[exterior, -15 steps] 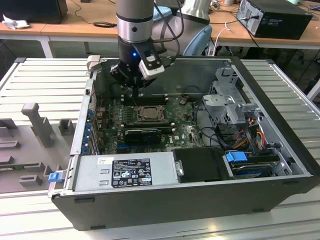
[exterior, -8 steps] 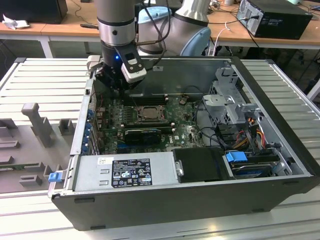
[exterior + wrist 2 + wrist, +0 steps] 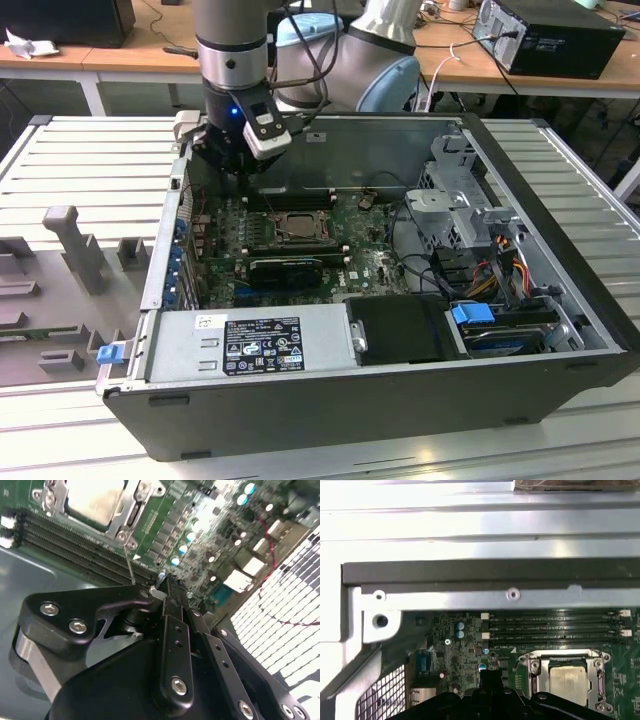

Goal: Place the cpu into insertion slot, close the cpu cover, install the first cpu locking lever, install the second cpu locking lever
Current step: 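Install the first cpu locking lever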

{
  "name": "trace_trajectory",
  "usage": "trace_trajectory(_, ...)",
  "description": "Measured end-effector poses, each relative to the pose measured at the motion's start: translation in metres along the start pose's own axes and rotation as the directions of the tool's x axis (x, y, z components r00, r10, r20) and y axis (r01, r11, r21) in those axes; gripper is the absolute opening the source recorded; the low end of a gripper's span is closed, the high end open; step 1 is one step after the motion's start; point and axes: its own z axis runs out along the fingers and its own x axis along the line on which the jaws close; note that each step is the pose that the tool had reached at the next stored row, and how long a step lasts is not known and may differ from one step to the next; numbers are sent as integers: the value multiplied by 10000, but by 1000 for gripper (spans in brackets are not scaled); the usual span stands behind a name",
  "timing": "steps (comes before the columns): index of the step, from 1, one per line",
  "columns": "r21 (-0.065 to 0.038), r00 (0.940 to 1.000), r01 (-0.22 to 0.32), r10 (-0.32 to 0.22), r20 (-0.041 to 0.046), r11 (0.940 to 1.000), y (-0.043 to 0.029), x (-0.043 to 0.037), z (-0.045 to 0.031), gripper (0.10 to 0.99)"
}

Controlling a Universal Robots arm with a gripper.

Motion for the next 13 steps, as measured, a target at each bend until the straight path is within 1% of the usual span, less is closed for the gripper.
trace_trajectory(5, 0, 10000, 23, -23, -1, 10000, 39, -57, 17, 106)
trace_trajectory(8, 0, 10000, 23, -23, 0, 10000, 50, -105, 18, 106)
trace_trajectory(11, -1, 10000, 24, -24, 0, 10000, 53, -181, 18, 106)
trace_trajectory(13, 0, 10000, 26, -26, -2, 10000, 56, -294, 20, 106)
